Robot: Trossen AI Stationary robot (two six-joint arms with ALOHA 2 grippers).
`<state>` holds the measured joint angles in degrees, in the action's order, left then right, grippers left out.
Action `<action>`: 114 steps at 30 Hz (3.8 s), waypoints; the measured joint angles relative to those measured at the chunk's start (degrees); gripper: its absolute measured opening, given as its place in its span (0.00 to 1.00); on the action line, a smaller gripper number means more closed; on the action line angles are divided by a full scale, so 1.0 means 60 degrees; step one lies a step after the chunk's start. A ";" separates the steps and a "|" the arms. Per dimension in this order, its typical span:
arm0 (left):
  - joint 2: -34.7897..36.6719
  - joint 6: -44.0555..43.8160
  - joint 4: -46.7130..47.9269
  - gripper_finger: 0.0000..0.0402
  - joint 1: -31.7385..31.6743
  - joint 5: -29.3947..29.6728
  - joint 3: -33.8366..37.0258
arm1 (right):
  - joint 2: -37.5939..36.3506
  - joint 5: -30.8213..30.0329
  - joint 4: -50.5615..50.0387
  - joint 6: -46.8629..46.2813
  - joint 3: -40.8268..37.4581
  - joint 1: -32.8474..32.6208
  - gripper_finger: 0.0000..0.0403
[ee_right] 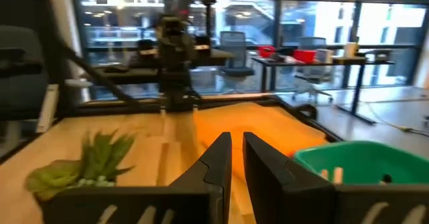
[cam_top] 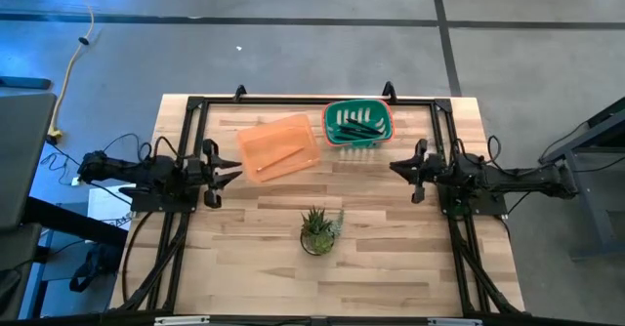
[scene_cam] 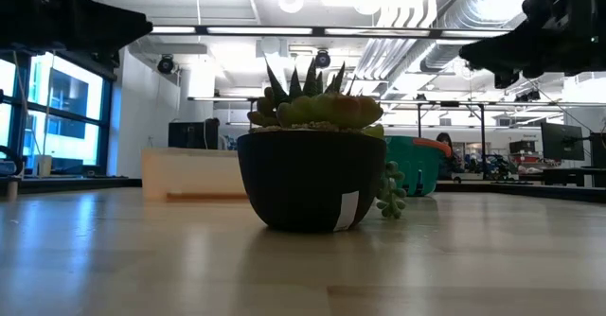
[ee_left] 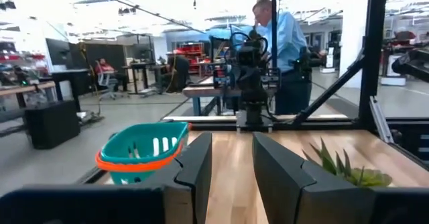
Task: Sort pens & pencils
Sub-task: Return to Home Position
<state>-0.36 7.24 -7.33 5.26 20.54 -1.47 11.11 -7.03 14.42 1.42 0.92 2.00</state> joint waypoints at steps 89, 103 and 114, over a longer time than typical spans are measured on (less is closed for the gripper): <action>-0.0005 -0.0002 0.0637 0.24 0.0000 -0.0314 0.0156 | 0.0022 0.0642 -0.2397 -0.0675 0.0013 0.0103 0.08; -0.0004 -0.0014 0.0637 0.24 0.0000 -0.0314 0.0156 | 0.0022 0.0642 -0.2397 -0.0668 0.0013 0.0103 0.08; -0.0006 -0.0015 0.0637 0.24 0.0000 -0.0314 0.0156 | 0.0022 0.0642 -0.2397 -0.0668 0.0013 0.0103 0.08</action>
<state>-0.39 7.15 -3.51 5.26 18.65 -0.54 11.25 -3.18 0.04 -2.59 0.99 2.61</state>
